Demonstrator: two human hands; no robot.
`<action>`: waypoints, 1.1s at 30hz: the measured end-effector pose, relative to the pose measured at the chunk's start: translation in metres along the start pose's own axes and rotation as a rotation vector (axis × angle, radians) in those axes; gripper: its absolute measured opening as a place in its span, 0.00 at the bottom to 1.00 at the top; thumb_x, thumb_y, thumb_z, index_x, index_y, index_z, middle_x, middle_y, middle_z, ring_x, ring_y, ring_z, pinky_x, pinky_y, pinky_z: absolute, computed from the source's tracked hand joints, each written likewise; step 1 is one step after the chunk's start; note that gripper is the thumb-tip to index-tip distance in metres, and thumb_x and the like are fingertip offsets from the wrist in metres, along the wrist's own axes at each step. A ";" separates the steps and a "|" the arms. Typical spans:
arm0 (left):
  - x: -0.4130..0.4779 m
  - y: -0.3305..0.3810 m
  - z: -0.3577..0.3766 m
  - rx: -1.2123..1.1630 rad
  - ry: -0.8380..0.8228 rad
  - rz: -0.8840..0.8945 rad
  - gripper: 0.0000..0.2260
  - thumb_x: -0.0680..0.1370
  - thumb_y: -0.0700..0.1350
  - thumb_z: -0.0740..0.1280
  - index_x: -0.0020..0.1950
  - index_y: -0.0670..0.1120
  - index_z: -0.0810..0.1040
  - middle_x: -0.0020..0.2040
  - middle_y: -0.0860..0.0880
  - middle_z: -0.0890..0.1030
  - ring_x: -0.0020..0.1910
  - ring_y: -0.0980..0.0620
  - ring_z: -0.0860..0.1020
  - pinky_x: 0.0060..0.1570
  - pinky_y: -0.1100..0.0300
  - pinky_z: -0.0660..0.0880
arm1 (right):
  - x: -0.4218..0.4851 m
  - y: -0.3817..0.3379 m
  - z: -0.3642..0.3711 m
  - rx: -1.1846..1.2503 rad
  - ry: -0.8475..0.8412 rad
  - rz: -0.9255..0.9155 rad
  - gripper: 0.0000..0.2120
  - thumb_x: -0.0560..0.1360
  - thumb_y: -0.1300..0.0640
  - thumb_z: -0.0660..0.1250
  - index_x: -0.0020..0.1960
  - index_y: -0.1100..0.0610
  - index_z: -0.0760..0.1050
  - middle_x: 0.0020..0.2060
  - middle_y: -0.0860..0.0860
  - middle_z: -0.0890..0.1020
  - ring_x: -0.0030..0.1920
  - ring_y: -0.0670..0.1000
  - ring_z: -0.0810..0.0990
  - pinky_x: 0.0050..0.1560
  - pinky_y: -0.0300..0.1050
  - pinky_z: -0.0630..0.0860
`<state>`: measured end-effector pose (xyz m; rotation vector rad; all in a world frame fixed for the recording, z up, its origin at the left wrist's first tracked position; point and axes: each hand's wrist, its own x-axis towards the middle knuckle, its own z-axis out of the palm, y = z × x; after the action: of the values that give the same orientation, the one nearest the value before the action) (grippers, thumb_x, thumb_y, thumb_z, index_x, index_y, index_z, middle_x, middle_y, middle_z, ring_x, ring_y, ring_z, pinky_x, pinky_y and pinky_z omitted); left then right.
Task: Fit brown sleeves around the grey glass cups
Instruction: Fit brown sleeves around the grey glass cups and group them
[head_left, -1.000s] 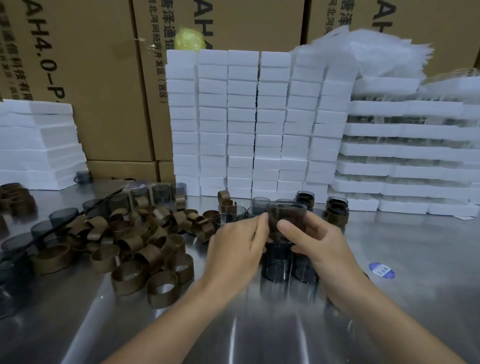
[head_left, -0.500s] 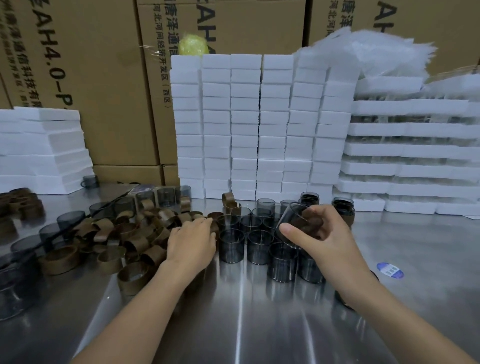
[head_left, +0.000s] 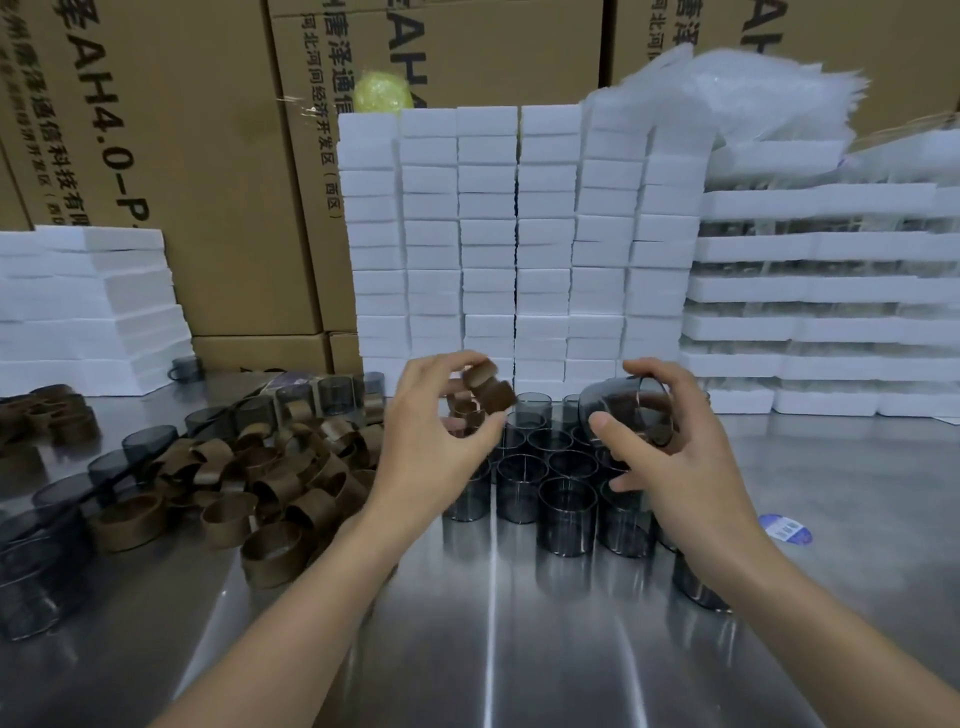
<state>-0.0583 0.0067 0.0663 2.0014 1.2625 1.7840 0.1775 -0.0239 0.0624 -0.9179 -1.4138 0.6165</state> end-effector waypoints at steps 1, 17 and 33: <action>-0.004 0.009 0.005 -0.023 -0.053 0.057 0.25 0.76 0.44 0.80 0.70 0.58 0.79 0.65 0.62 0.76 0.66 0.59 0.80 0.56 0.59 0.83 | 0.000 0.000 0.001 0.012 -0.002 -0.003 0.26 0.72 0.39 0.77 0.67 0.30 0.74 0.63 0.47 0.81 0.50 0.50 0.88 0.46 0.57 0.88; -0.025 0.032 0.028 -0.225 -0.274 0.068 0.24 0.78 0.40 0.78 0.71 0.57 0.81 0.65 0.60 0.82 0.66 0.52 0.81 0.55 0.55 0.84 | -0.004 0.002 0.006 -0.061 0.019 -0.085 0.38 0.60 0.36 0.82 0.65 0.36 0.68 0.56 0.33 0.81 0.55 0.43 0.86 0.59 0.53 0.84; -0.024 0.053 0.036 -0.517 -0.148 -0.268 0.16 0.78 0.58 0.69 0.56 0.50 0.89 0.41 0.53 0.87 0.41 0.53 0.86 0.42 0.55 0.86 | -0.015 -0.015 0.013 0.046 0.049 -0.203 0.35 0.62 0.45 0.86 0.62 0.48 0.72 0.48 0.46 0.85 0.48 0.52 0.89 0.50 0.48 0.86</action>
<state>-0.0002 -0.0292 0.0726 1.5619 0.8609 1.5934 0.1605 -0.0422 0.0655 -0.7371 -1.4226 0.4686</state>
